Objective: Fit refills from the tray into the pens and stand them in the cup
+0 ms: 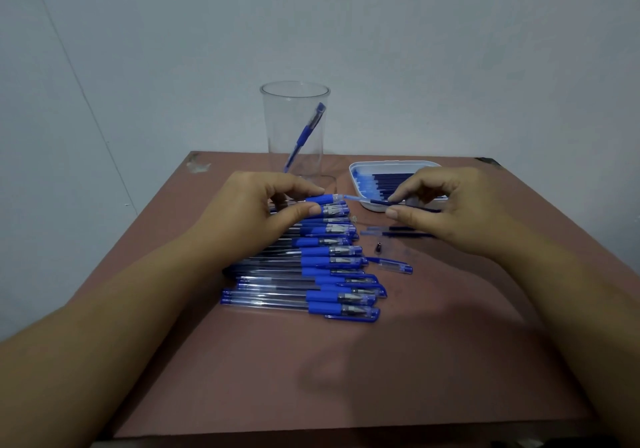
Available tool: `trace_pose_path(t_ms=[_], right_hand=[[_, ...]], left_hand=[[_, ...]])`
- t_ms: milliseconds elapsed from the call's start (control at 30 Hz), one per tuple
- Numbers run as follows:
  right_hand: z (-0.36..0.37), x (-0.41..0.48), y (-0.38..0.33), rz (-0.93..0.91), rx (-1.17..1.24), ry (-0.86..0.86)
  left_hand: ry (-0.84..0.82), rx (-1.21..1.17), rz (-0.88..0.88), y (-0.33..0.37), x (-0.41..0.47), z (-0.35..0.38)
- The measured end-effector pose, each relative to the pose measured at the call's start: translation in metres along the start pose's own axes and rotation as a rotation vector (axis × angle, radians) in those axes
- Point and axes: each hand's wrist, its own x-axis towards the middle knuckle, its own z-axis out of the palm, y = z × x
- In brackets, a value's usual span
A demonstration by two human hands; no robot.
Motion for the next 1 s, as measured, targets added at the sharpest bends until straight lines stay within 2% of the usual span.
trace_pose_path(t_ms=[433, 567, 733, 1000], right_hand=[[0.014, 0.001, -0.002, -0.051, 0.011, -0.089], [0.016, 0.001, -0.005, -0.075, -0.039, -0.138], [0.001, 0.000, 0.005, -0.079, -0.071, 0.002], [0.016, 0.000, -0.004, -0.076, -0.035, -0.095]], left_hand=[[-0.103, 0.019, 0.059, 0.002, -0.001, 0.003], [-0.070, 0.015, 0.046, 0.001, -0.001, 0.004], [-0.039, -0.009, 0.014, -0.001, 0.000, 0.001], [-0.060, -0.004, 0.036, 0.000, -0.001, 0.004]])
